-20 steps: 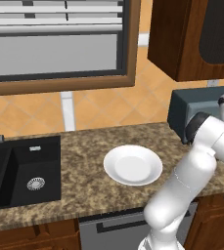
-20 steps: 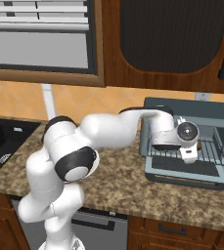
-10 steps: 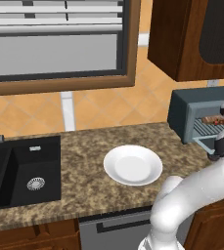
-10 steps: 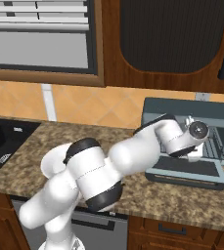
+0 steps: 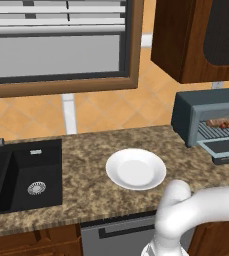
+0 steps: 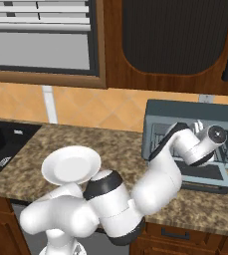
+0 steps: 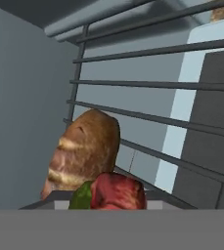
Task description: Pick up the kebab skewer and baguette bread, and place them inside the toaster oven. Close the toaster oven door and start by setting the timer.
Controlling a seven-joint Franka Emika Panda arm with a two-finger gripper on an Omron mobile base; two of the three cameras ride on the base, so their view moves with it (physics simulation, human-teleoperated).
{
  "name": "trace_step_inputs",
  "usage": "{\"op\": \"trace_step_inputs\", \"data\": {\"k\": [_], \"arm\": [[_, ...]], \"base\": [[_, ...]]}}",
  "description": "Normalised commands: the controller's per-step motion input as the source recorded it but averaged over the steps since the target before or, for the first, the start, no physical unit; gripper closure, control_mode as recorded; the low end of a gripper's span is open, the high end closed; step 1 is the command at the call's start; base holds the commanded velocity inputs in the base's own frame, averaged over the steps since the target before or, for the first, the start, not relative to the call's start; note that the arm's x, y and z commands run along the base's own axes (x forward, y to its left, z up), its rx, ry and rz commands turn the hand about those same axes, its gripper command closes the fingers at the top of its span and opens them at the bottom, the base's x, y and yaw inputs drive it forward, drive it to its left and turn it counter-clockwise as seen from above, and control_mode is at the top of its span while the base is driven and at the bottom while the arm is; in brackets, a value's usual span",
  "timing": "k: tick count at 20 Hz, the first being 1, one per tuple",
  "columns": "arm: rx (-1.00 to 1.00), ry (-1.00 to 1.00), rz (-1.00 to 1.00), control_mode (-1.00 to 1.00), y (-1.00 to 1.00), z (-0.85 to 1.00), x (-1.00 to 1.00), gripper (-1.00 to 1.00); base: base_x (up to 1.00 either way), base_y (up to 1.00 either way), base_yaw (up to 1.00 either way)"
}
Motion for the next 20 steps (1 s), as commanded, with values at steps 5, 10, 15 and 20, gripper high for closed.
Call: {"op": "trace_step_inputs", "data": {"k": [5,10,15,20], "arm": [[0.13,0.0,0.15,-1.0,0.03,-0.03,0.0,1.0],[0.13,0.0,0.01,-1.0,0.23,0.0,0.04,1.0],[0.1,0.0,0.0,-1.0,0.26,-0.03,0.06,1.0],[0.0,0.0,0.0,-1.0,0.06,-0.22,0.08,1.0]], "base": [[0.0,0.0,0.0],[0.0,0.0,0.0],[0.0,0.0,0.0],[0.0,0.0,0.0]]}}
